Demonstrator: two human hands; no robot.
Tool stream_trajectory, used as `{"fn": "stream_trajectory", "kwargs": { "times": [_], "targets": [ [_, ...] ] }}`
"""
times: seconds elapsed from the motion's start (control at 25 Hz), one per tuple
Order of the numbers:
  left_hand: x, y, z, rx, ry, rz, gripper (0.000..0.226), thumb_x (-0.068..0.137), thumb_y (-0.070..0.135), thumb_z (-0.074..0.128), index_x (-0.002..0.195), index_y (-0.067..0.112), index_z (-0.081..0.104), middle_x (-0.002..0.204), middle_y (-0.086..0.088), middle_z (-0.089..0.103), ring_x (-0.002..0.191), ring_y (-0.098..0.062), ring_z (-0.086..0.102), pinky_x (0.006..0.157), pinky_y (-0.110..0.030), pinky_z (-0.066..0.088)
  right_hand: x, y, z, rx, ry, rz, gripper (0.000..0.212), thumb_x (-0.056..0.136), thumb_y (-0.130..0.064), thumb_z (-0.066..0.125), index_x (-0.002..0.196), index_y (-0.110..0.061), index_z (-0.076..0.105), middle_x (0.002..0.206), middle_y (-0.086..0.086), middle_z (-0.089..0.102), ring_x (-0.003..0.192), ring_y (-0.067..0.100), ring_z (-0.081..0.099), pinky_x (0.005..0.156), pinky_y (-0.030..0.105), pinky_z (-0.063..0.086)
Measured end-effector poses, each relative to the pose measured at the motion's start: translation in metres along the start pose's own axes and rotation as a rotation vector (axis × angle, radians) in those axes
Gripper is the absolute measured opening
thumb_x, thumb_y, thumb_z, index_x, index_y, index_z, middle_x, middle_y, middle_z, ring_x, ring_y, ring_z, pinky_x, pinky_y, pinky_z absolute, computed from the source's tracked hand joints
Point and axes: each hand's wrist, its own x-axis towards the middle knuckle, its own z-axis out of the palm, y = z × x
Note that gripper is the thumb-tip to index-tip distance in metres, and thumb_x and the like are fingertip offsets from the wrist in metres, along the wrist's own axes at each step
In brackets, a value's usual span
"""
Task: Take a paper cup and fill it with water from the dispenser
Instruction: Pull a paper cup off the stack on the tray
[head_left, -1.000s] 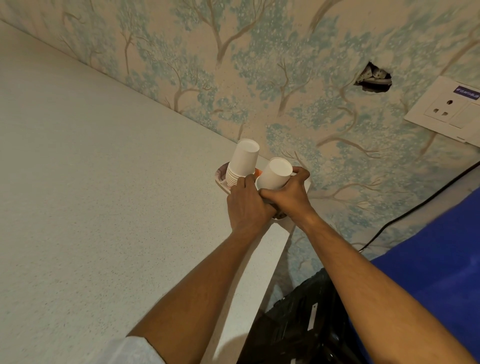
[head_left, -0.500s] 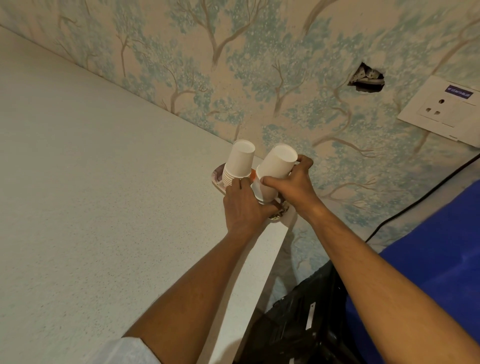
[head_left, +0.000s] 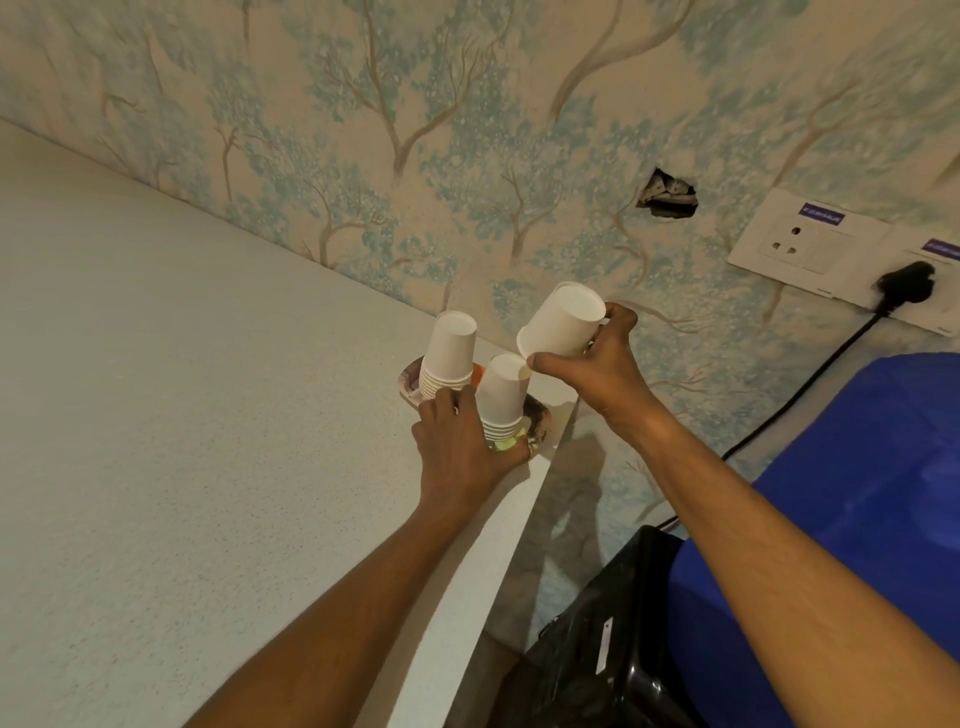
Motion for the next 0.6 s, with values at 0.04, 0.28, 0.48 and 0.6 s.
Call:
{"fn": "stream_trajectory", "kwargs": {
  "times": [0.04, 0.28, 0.48, 0.6],
  "targets": [
    [-0.004, 0.005, -0.007, -0.045, 0.018, 0.048, 0.082, 0.073, 0.063, 0.075, 0.135, 0.016, 0.050, 0.133, -0.011, 0.055, 0.124, -0.034, 0.049, 0.099, -0.052, 0.046, -0.004, 0.000, -0.006, -0.005, -0.004, 0.005, 0.084, 0.078, -0.015, 0.089, 0.126, -0.024, 0.021, 0.112, -0.018, 0.046, 0.099, -0.004, 0.054, 0.075, 0.014, 0.047],
    [0.008, 0.083, -0.060, -0.391, 0.160, 0.216, 0.057, 0.081, 0.052, 0.071, 0.125, 0.018, 0.058, 0.109, -0.001, 0.059, 0.096, -0.014, 0.056, 0.081, -0.033, 0.051, -0.043, -0.002, -0.029, 0.018, -0.073, 0.027, 0.085, 0.078, -0.022, 0.092, 0.130, -0.020, 0.024, 0.117, -0.011, 0.051, 0.103, 0.000, 0.059, 0.070, 0.009, 0.055],
    [0.008, 0.137, -0.072, -0.189, -0.012, 0.235, 0.072, 0.068, 0.061, 0.080, 0.128, 0.026, 0.062, 0.115, -0.005, 0.066, 0.105, -0.023, 0.062, 0.086, -0.037, 0.052, -0.073, -0.004, -0.038, 0.036, -0.157, -0.013, 0.077, 0.073, -0.018, 0.094, 0.130, -0.025, 0.043, 0.124, 0.000, 0.063, 0.109, 0.004, 0.068, 0.087, 0.022, 0.059],
    [-0.001, 0.140, -0.074, -0.197, -0.020, 0.196, 0.055, 0.069, 0.056, 0.083, 0.110, 0.019, 0.074, 0.103, -0.003, 0.076, 0.095, -0.018, 0.069, 0.081, -0.035, 0.056, -0.094, -0.002, -0.048, 0.059, -0.142, 0.022, 0.082, 0.075, -0.011, 0.092, 0.125, -0.025, 0.029, 0.124, -0.002, 0.055, 0.107, 0.003, 0.062, 0.074, 0.010, 0.055]
  ]
}}
